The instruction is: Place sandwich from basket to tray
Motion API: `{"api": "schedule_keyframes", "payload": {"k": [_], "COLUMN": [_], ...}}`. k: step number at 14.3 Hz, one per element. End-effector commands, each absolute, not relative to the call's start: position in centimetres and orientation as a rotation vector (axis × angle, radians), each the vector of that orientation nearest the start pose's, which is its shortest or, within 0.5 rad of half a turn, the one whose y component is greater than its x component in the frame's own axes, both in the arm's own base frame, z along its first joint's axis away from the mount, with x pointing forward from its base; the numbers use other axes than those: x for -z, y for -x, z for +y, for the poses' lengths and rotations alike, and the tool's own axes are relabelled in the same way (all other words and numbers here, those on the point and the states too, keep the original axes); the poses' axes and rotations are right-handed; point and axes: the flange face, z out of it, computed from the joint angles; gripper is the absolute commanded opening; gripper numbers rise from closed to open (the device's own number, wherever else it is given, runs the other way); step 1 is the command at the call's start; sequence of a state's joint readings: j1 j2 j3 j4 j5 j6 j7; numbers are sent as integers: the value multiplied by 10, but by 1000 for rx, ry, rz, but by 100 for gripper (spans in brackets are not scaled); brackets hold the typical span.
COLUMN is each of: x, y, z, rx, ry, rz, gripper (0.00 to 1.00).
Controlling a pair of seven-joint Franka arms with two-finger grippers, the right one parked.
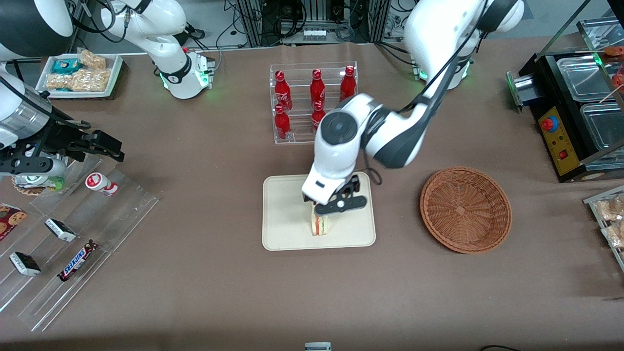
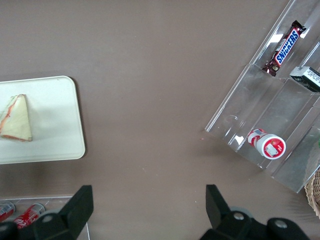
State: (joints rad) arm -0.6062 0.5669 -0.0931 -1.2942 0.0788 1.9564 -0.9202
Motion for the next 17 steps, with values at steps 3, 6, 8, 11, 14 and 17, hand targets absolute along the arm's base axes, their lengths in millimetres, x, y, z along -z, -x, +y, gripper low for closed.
{"api": "schedule_keyframes", "payload": {"k": [3, 6, 8, 11, 14, 17], "x": [-485, -488, -487, -495, -507, -527], "y": [-579, -588, -593, -588, -573, -545], "z": [-370, -309, -259, -183, -131, -88], "rx": [109, 74, 38, 9, 2, 17], "ry": [3119, 3089, 3075, 3064, 3062, 3065], "rz": [-333, -374, -316, -244, -163, -18], "gripper": [100, 100, 100, 100, 100, 100]}}
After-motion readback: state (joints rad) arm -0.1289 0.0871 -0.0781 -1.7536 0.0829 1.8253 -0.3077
